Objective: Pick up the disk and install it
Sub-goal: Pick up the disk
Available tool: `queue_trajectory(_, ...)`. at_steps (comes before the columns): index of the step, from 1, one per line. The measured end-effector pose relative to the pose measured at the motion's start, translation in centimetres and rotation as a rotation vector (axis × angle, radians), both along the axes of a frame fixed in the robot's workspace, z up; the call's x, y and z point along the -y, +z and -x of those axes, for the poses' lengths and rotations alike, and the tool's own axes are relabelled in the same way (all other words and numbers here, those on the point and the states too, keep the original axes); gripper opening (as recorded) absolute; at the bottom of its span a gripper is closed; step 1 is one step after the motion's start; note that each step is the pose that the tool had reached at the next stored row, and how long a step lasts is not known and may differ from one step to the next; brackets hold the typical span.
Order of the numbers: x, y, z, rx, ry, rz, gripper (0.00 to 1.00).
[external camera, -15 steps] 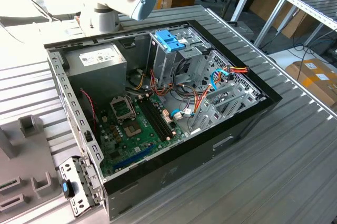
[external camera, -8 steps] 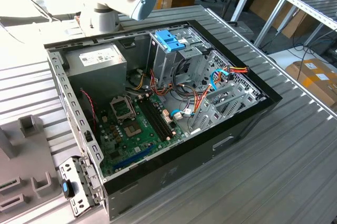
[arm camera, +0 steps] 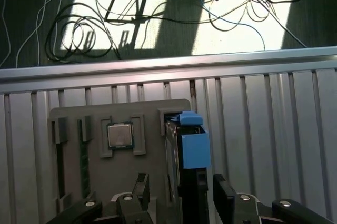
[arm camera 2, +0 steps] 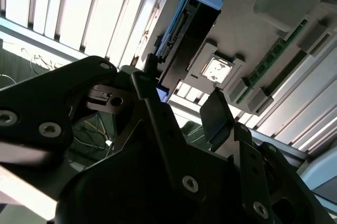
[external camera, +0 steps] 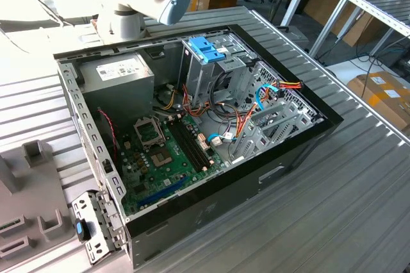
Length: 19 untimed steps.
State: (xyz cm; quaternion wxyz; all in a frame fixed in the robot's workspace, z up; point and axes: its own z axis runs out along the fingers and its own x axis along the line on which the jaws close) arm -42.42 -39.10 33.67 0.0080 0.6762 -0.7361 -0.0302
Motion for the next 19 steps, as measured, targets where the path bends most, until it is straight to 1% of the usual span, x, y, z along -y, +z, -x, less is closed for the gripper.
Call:
queue_trajectory(4, -0.10, -0.06, 0.23, -0.0002, 0.002, 0.0001, 0.60)
queue_trajectory(9, -0.14, -0.15, 0.57, -0.0001, 0.016, 0.0001, 0.60)
queue_trajectory(11, -0.15, -0.24, 0.73, 0.0000, 0.025, 0.0000, 0.60)
queue_trajectory(12, -0.21, -0.40, 0.80, -0.0002, 0.028, 0.0001, 0.60)
queue_trajectory(14, -0.24, -0.59, 0.81, -0.0002, 0.028, 0.0001, 0.60)
queue_trajectory(19, -0.24, -0.70, 0.81, -0.0001, 0.028, 0.0001, 0.60)
